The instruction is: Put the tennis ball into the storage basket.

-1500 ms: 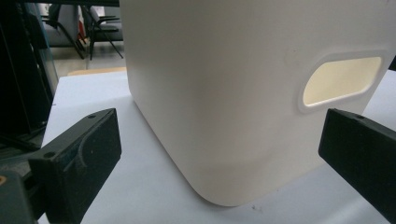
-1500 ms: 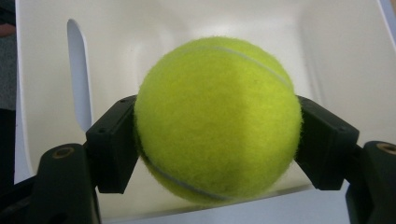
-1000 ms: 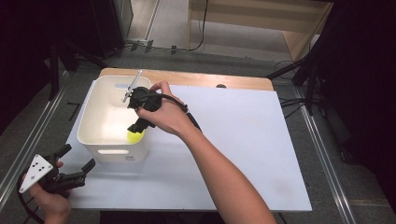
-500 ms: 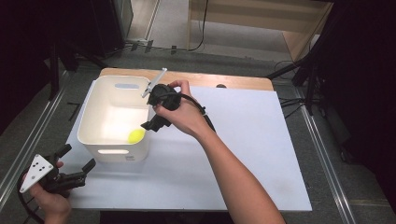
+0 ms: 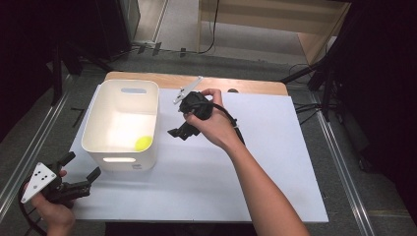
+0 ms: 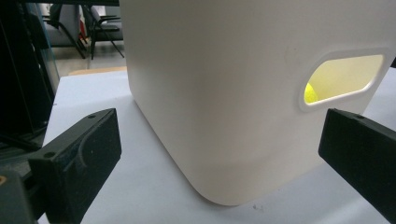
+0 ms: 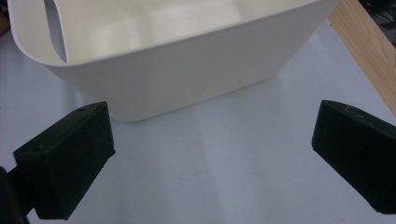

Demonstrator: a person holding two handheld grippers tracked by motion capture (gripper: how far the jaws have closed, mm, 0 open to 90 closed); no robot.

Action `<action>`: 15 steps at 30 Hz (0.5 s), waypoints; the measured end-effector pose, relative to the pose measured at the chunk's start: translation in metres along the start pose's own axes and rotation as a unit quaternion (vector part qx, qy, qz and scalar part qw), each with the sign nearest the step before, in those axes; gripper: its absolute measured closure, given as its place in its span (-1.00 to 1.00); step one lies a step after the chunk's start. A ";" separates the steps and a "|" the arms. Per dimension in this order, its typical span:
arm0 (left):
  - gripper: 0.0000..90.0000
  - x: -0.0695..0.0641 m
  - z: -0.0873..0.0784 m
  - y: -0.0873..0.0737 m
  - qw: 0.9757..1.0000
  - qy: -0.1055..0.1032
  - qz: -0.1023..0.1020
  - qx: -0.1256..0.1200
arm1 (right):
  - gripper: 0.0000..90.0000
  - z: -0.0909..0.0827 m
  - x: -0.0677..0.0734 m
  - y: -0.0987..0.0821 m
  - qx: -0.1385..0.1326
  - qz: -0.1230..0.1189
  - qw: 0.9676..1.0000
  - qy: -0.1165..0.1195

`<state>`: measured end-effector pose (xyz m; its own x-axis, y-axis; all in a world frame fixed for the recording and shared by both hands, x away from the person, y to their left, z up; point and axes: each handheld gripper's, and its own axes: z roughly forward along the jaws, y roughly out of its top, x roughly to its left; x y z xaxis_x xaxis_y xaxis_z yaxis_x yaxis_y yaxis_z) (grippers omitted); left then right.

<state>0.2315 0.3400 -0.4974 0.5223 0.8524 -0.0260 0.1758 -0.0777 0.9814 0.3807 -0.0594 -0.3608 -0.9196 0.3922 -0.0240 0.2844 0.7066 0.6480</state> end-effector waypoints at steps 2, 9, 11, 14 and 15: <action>-1.00 0.000 0.000 0.000 1.000 0.000 0.001 0.000 | -1.00 -0.002 -0.002 -0.007 -0.001 0.008 1.000 -0.002; -1.00 0.000 0.000 0.000 1.000 0.000 0.001 0.001 | -1.00 -0.011 -0.007 -0.027 -0.006 0.022 1.000 -0.014; -1.00 0.000 0.000 0.000 1.000 0.001 0.000 0.001 | -1.00 -0.014 -0.008 -0.033 -0.008 0.028 0.999 -0.017; -1.00 0.000 0.000 0.000 1.000 0.001 0.000 0.001 | -1.00 -0.018 -0.010 -0.042 -0.015 0.036 0.999 -0.021; -1.00 0.000 0.000 0.000 1.000 0.001 0.001 0.001 | -1.00 -0.019 -0.011 -0.045 -0.016 0.038 0.999 -0.024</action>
<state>0.2314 0.3399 -0.4974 0.5214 0.8530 -0.0245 0.1767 -0.0798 0.9810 0.3731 -0.1067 -0.3750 -0.8815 0.4720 -0.0096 0.3436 0.6554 0.6726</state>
